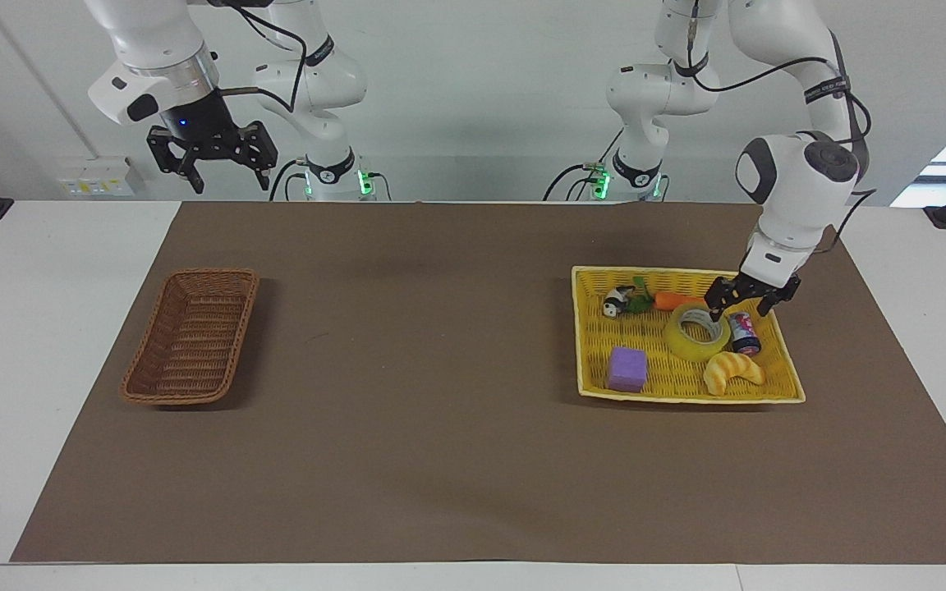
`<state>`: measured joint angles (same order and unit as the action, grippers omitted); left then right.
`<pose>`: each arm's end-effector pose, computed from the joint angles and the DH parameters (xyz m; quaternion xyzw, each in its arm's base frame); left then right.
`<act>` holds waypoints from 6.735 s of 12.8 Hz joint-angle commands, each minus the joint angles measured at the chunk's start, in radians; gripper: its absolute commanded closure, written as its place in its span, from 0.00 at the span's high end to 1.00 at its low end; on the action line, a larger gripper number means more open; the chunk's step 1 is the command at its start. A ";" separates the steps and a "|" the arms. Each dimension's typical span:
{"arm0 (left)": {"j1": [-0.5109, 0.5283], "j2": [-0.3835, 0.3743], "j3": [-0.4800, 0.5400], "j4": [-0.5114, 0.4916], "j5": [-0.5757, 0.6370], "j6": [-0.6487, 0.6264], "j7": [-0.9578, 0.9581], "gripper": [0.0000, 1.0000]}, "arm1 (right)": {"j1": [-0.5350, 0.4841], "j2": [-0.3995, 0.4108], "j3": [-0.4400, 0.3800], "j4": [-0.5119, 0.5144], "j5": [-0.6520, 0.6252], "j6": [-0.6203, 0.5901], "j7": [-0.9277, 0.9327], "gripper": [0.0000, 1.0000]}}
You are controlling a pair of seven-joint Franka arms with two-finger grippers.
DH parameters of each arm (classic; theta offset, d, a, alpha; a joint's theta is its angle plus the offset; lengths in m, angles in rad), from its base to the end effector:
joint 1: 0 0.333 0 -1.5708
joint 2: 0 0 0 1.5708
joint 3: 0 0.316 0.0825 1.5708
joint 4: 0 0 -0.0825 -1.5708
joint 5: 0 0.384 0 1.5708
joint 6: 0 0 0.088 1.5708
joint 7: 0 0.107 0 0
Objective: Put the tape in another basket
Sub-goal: 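Lower the left gripper onto the tape roll rim and close it, then lift the tape with the left gripper while the right gripper approaches, then grasp the tape with the right gripper and open the left gripper, then carry the tape to the wicker basket while the left gripper withdraws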
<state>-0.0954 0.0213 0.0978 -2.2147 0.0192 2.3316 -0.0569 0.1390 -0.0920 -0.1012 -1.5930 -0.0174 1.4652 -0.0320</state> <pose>0.5401 0.0015 0.3770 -0.9986 -0.0233 -0.0480 0.0070 0.5145 0.0147 0.6540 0.9992 0.0344 -0.0181 0.0041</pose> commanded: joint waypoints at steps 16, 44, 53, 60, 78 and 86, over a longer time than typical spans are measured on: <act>-0.015 0.046 -0.009 -0.054 0.021 0.083 0.017 0.00 | 0.011 -0.031 0.001 -0.041 0.033 0.023 -0.003 1.00; -0.440 0.028 -0.156 0.400 -0.673 -0.146 -0.593 0.00 | 0.205 0.195 0.000 -0.188 0.938 0.546 0.341 1.00; -0.425 0.029 -0.156 0.408 -0.673 -0.152 -0.587 0.00 | 0.194 0.173 -0.002 -0.211 0.930 0.454 0.147 0.50; -0.426 0.031 -0.156 0.411 -0.673 -0.149 -0.592 0.00 | 0.202 0.181 -0.003 -0.197 0.887 0.426 0.227 0.00; -0.222 0.028 -0.145 0.451 -0.093 -0.350 -0.367 1.00 | -0.113 0.184 -0.009 -0.214 0.239 0.325 -0.083 0.00; -0.072 0.011 -0.141 0.593 0.065 -0.575 -0.046 1.00 | -0.223 0.211 -0.009 -0.340 -0.142 0.464 -0.273 0.00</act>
<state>-0.2159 0.0361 -0.0341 -1.7087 0.0724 1.8605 -0.1812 -0.0606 0.1152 -0.1234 -1.8853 -0.1236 1.8721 -0.2682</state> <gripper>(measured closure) 0.000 0.991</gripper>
